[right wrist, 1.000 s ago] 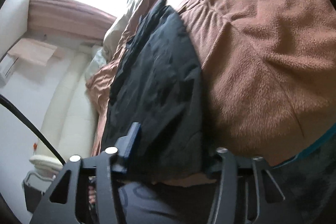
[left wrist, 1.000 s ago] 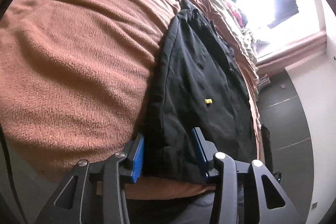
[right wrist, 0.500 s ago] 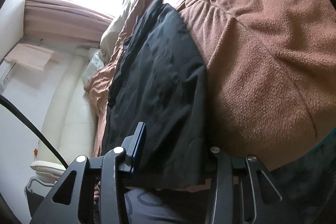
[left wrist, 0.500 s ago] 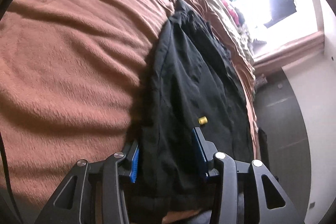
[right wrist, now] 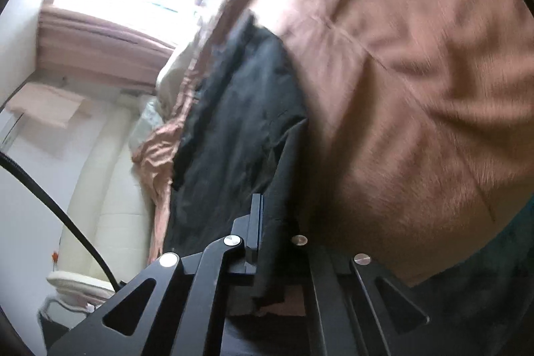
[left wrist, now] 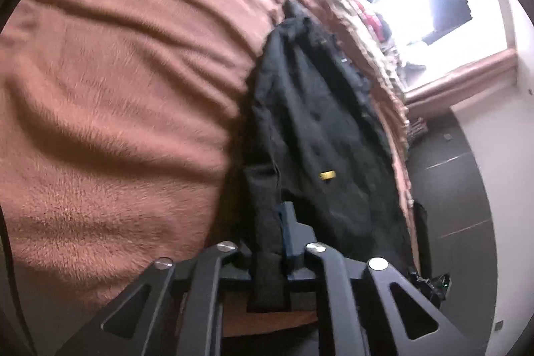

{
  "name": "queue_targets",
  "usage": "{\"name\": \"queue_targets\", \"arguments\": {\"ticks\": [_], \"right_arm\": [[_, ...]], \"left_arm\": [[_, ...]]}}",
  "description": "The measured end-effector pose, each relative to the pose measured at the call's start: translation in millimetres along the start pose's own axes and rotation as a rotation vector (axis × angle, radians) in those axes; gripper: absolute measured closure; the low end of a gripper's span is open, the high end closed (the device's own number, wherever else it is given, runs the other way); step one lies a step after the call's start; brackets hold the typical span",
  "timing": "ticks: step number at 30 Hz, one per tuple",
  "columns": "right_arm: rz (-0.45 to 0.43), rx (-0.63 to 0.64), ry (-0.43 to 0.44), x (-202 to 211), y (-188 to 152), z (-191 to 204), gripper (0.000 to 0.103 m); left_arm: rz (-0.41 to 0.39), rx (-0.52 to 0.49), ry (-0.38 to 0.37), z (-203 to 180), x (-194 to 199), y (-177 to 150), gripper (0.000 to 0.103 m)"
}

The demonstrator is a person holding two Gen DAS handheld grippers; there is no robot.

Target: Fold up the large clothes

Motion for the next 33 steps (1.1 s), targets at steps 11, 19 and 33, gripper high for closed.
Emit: {"name": "queue_targets", "arguments": {"ticks": [11,19,33], "right_arm": [[-0.118,0.112,0.113,66.8,21.6,100.2,0.103],[-0.187,0.183,0.21,147.4,15.6,153.3,0.103],[-0.27,0.28,0.315,260.1,-30.8,193.2,0.103]], "left_arm": [[-0.141,-0.042,-0.147,-72.8,83.0,12.5,0.099],[-0.249,-0.094,-0.235,-136.5,159.0,11.3,0.099],[-0.367,-0.204,-0.317,-211.9,266.2,-24.5,0.099]]}}
Point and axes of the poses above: each gripper's, at about its wrist camera, not at the fingertips, and x roughly against the way its jaws point, z to its left, y to its top, the point moved 7 cm from there along -x, roughly the way its jaws point
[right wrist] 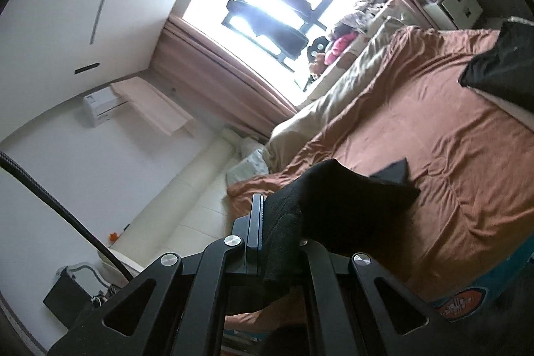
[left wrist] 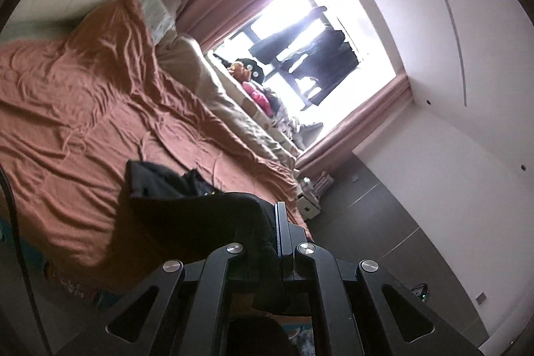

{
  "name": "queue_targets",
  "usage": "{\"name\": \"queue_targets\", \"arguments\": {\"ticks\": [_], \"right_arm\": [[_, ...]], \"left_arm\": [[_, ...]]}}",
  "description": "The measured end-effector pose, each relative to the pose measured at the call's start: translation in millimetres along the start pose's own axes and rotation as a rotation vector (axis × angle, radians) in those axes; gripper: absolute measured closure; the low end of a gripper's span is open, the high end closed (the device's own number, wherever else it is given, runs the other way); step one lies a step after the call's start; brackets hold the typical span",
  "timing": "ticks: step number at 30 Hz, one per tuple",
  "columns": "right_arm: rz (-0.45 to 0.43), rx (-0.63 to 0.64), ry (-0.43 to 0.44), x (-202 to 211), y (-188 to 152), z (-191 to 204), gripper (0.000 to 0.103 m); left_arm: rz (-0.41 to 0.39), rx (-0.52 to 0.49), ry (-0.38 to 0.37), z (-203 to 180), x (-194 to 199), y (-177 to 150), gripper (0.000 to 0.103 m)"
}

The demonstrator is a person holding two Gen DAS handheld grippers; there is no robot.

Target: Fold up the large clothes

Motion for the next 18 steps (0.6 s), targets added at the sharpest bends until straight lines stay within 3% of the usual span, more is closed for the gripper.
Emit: {"name": "queue_targets", "arguments": {"ticks": [8,18], "right_arm": [[0.003,-0.019,-0.028,-34.1,4.1,-40.3,0.103],[0.039,0.006,-0.131,-104.0,55.2,-43.1,0.103]], "left_arm": [[0.024,-0.035,0.031,-5.1,-28.2,19.7,0.099],[0.053,-0.052,0.105,27.3,-114.1,69.6,0.099]]}}
Point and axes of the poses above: each gripper's, at about its wrist camera, not at the fingertips, and x roughly against the way its jaws point, z to its left, y to its top, the point moved 7 cm from there along -x, roughly the way its jaws point
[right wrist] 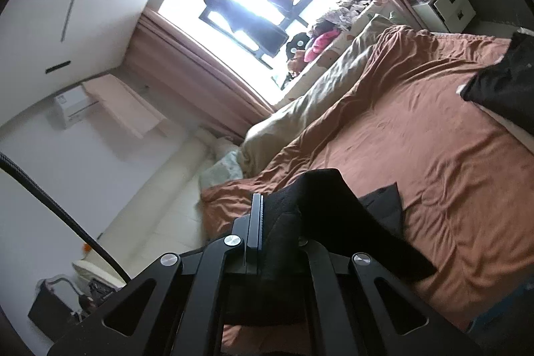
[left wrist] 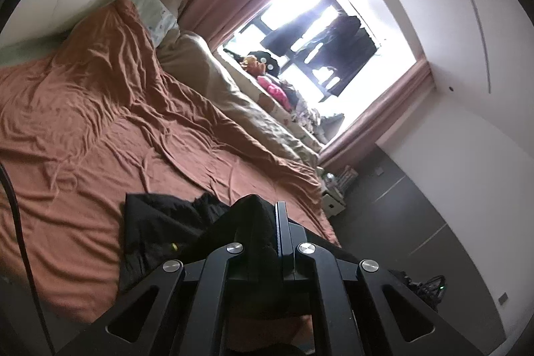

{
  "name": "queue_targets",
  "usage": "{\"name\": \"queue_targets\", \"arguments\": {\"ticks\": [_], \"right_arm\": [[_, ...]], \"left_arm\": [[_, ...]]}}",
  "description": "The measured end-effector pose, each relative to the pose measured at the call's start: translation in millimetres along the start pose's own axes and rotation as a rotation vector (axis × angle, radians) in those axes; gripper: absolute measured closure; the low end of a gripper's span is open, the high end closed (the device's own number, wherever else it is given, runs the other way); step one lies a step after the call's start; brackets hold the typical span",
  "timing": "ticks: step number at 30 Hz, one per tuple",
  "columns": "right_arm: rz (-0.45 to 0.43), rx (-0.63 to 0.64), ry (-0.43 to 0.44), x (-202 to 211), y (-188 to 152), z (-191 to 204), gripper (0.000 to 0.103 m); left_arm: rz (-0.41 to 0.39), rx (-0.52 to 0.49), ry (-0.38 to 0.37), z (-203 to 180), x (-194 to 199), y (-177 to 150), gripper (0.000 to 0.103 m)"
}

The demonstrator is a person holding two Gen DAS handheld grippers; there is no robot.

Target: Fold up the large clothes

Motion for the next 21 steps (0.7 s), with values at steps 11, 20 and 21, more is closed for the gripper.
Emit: {"name": "queue_targets", "arguments": {"ticks": [11,20,21], "right_arm": [[0.077,0.024,-0.109,-106.2,43.7,1.3,0.103],[0.174,-0.038,-0.234,-191.1,49.7,-34.2,0.103],[0.187,-0.04,-0.248,-201.2,48.4,-38.0,0.103]], "left_arm": [[0.065,-0.017,0.126,45.9,-107.7,39.9,0.099],[0.166,0.008,0.239,114.6,-205.0,36.3,0.099],[0.177,0.016,0.251,123.3,-213.1,34.3,0.099]]}}
Point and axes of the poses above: each gripper's, at about its wrist camera, not at the fingertips, and x roughly against the way its jaws point, z to its left, y to its top, the point moved 7 cm from there along -x, roughly the way its jaws point
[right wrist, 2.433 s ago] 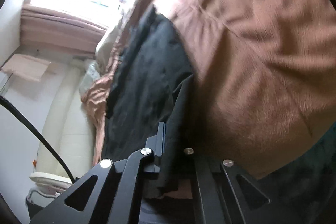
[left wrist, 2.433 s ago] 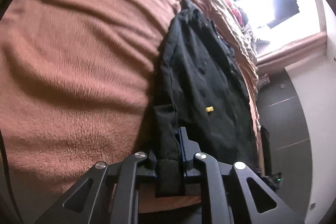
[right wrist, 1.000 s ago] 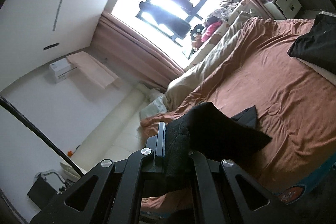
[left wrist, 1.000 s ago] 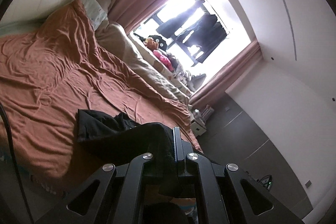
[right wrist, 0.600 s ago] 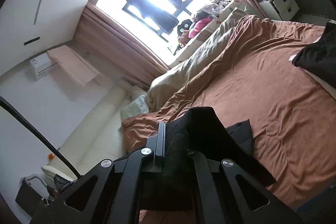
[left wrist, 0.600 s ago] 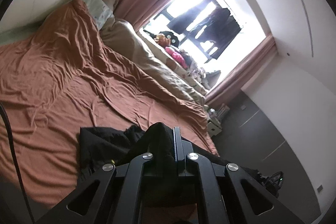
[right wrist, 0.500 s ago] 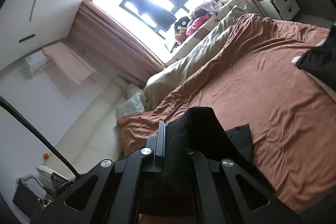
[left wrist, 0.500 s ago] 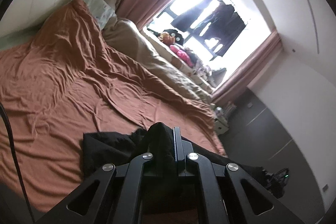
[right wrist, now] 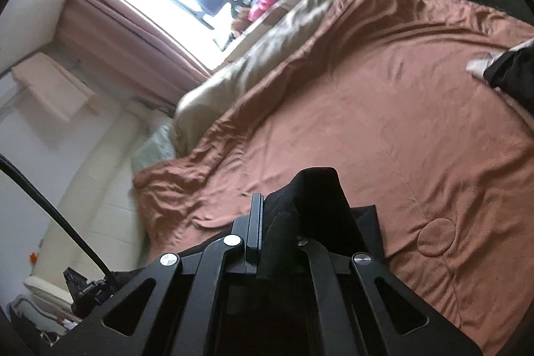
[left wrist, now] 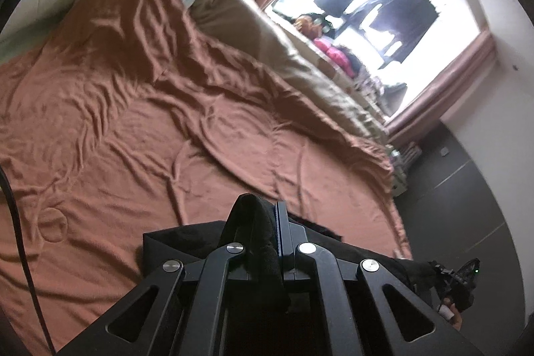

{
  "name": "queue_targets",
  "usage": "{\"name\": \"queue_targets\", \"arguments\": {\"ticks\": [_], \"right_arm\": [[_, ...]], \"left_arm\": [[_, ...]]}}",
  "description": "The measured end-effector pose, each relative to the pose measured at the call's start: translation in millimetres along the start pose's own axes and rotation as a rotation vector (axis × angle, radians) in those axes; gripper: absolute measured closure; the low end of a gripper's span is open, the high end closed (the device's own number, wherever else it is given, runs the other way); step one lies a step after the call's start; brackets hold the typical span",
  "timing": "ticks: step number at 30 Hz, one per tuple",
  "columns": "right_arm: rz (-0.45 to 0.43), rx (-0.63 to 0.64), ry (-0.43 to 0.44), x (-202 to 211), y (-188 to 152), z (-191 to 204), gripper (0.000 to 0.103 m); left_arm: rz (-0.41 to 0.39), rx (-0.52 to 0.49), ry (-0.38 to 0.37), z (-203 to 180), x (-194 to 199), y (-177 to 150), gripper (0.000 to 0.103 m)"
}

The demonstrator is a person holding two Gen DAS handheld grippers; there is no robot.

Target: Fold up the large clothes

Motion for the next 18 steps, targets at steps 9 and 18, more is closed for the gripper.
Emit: {"name": "queue_targets", "arguments": {"ticks": [9,18], "right_arm": [[0.119,-0.062,-0.1,-85.3,3.7,-15.8,0.103],[0.114,-0.098,-0.136,-103.0,25.4,-13.6,0.023]], "left_arm": [[0.121,0.073,0.115,65.8,-88.2,-22.8,0.099],[0.196,0.155,0.152,93.9,-123.1,-31.3,0.088]]}}
Point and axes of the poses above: each gripper's, at about its wrist camera, not at the fingertips, and x roughly against the way its jaws point, z to its left, y to its top, the point moved 7 cm from there along -x, roughly the way its jaws point
